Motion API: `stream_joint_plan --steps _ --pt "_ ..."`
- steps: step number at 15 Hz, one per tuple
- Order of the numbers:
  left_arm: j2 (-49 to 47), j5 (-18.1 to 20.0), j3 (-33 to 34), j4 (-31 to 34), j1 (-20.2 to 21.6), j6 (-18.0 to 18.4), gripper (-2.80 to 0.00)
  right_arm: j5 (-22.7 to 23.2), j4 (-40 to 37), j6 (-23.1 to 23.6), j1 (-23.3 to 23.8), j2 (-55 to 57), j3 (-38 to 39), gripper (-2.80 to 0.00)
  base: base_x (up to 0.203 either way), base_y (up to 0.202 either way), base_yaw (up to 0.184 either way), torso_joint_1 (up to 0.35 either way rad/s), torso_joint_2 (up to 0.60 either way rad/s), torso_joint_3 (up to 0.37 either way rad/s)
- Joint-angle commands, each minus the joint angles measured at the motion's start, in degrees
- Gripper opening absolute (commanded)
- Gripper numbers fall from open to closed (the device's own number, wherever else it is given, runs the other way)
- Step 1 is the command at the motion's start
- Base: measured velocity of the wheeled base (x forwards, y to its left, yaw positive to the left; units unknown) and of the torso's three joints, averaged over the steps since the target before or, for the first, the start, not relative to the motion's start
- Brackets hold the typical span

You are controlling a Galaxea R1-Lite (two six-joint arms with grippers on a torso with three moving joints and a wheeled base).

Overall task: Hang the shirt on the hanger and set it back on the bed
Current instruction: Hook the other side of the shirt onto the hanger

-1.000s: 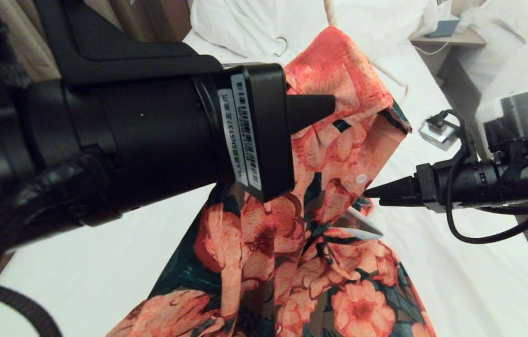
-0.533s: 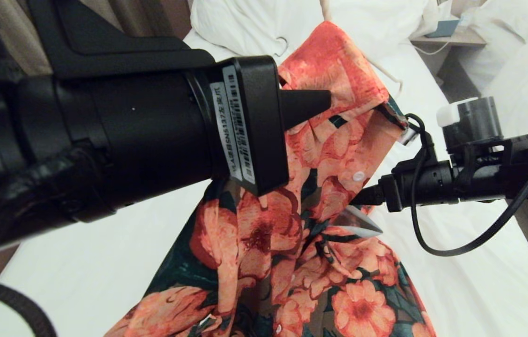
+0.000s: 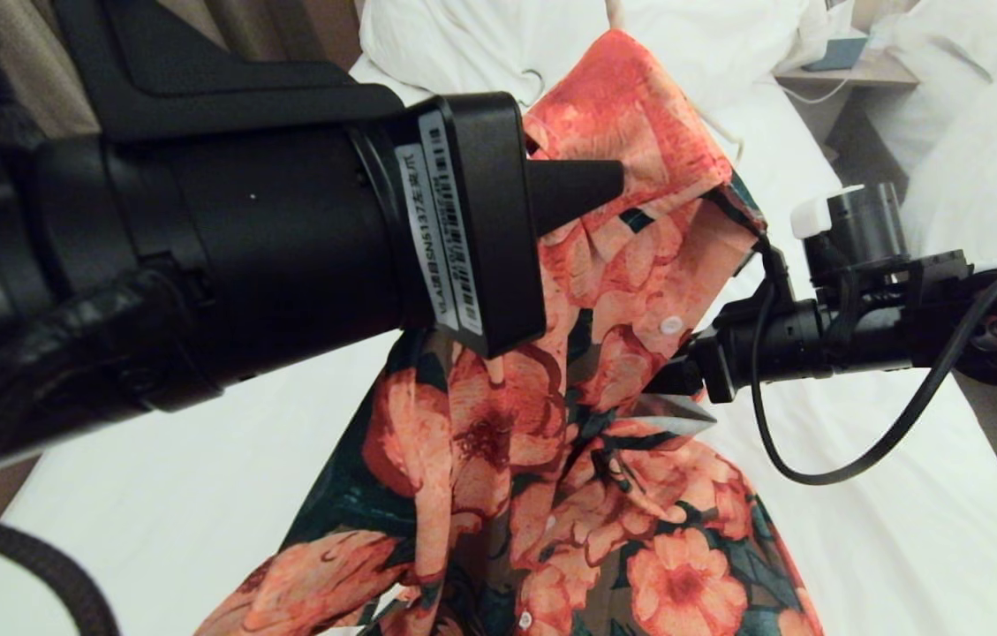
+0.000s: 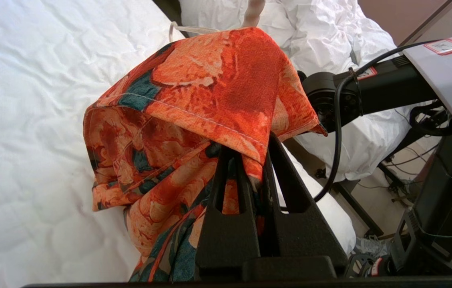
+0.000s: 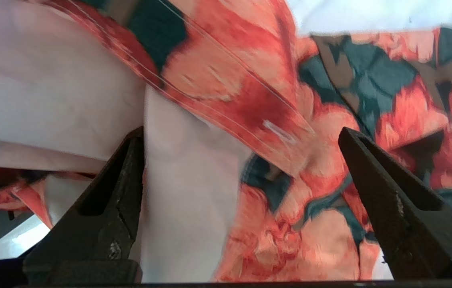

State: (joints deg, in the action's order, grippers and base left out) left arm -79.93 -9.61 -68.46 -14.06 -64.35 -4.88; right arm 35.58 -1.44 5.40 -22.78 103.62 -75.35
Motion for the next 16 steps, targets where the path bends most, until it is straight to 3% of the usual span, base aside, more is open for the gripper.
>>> stream_joint_plan --steps 1,2,3,13,16 --pt "-0.1 -0.1 0.0 -0.1 0.0 0.0 -2.8 0.2 0.1 0.0 -0.7 0.4 -0.1 0.0 0.0 0.0 0.0 0.0 0.0 0.0" --pt "-0.1 -0.1 0.0 -0.1 0.0 0.0 -2.8 0.2 0.2 0.0 -1.1 0.7 -0.1 0.0 0.0 0.0 0.0 0.0 0.0 0.0" --pt "-0.1 -0.1 0.0 -0.1 0.0 0.0 -2.8 0.2 0.3 0.1 -1.5 1.0 -0.3 -2.8 0.0 0.0 0.0 0.0 0.0 0.0" --pt "-0.3 0.0 0.1 -0.1 0.0 0.0 -2.8 0.2 0.0 0.3 -1.2 2.3 -1.7 -2.8 0.0 0.0 0.0 0.0 0.0 0.0" --pt "-0.8 0.0 0.1 -0.1 0.0 0.0 -2.8 -1.7 -5.9 0.0 -0.1 0.2 -3.5 -2.8 0.0 0.0 0.0 0.0 0.0 0.0"
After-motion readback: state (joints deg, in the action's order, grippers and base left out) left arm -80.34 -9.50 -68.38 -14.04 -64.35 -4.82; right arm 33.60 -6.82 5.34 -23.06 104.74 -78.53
